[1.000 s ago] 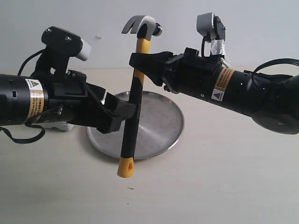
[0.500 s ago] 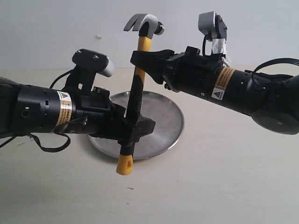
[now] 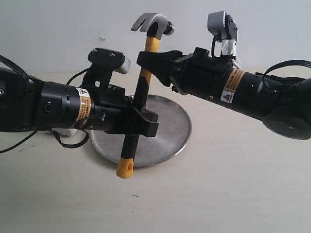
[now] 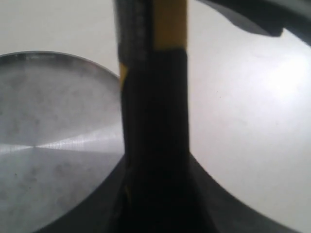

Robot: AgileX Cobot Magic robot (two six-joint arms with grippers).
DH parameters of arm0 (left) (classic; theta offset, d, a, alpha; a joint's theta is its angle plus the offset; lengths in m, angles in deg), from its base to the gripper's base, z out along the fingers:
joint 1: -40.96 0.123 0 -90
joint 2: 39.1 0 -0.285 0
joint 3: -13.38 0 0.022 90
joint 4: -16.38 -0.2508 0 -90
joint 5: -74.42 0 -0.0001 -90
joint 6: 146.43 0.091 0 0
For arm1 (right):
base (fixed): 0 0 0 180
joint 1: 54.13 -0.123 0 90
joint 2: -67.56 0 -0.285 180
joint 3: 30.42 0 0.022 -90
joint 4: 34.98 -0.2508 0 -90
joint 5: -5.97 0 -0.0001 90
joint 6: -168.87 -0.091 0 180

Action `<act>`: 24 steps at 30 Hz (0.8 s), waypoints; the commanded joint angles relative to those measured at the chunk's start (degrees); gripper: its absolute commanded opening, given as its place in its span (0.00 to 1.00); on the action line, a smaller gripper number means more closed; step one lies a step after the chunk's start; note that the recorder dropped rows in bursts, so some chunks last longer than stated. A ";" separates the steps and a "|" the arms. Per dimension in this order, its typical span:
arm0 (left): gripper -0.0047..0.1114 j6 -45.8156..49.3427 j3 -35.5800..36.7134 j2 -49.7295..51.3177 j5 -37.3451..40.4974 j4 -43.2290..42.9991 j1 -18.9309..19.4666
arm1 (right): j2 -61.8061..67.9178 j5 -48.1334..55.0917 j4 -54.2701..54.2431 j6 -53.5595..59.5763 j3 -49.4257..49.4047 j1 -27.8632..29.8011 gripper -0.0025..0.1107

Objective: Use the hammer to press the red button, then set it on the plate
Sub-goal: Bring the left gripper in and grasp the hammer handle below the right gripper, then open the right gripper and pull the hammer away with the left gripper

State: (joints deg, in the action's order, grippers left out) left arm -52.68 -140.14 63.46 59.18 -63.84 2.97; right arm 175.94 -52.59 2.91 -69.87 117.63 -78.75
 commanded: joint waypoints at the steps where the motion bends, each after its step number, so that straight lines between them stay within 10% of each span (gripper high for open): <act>1: 0.04 0.47 -0.52 -0.13 0.44 0.16 -0.27 | -0.64 -4.17 -0.72 0.14 0.27 0.28 0.14; 11: 0.04 0.60 -0.52 -4.30 10.60 1.83 -0.27 | -0.64 -4.17 -0.94 0.14 0.27 0.28 0.64; 24: 0.04 0.60 -0.52 -17.30 26.74 1.48 -0.27 | -0.64 -4.17 0.42 -2.73 0.27 0.28 0.66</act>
State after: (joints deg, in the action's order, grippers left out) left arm -51.56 -139.98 49.80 79.59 -63.02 2.64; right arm 175.74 -55.83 2.24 -71.43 117.63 -78.44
